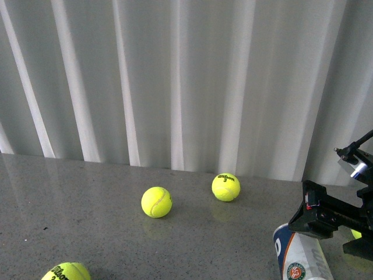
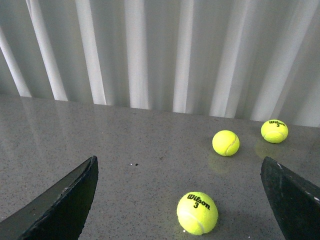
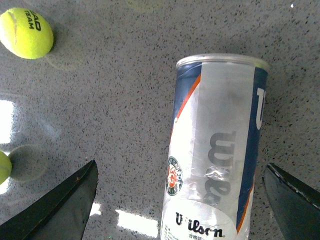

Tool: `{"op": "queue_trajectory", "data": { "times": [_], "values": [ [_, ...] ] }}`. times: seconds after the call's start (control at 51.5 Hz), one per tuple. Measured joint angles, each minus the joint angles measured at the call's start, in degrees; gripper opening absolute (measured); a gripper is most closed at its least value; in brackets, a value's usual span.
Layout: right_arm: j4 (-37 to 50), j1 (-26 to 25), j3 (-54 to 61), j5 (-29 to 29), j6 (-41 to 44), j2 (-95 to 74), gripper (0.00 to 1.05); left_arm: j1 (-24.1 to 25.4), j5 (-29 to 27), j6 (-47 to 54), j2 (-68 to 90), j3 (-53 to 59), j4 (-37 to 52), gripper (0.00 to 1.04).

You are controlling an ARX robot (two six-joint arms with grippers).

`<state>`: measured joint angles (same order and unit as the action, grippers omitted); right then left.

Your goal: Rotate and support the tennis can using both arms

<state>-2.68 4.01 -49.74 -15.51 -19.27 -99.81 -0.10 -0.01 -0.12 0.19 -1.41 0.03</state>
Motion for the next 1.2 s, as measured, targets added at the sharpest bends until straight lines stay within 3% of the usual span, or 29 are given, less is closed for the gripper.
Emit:
{"op": "queue_trajectory", "data": {
  "times": [0.68, 0.777, 0.913, 1.204],
  "values": [
    [8.15, 1.33, 2.19, 4.44, 0.44, -13.86, 0.98, 0.00, 0.00, 0.00, 0.00, 0.00, 0.00, 0.98],
    [9.11, 1.66, 2.25, 4.50, 0.44, -14.91, 0.80, 0.00, 0.00, 0.00, 0.00, 0.00, 0.00, 0.98],
    [9.49, 1.77, 2.29, 4.46, 0.61, -14.80, 0.63, 0.00, 0.00, 0.00, 0.00, 0.00, 0.00, 0.98],
    [9.46, 2.27, 2.95, 5.66, 3.19, -12.48, 0.36, 0.00, 0.00, 0.00, 0.00, 0.00, 0.00, 0.98]
  ]
}}
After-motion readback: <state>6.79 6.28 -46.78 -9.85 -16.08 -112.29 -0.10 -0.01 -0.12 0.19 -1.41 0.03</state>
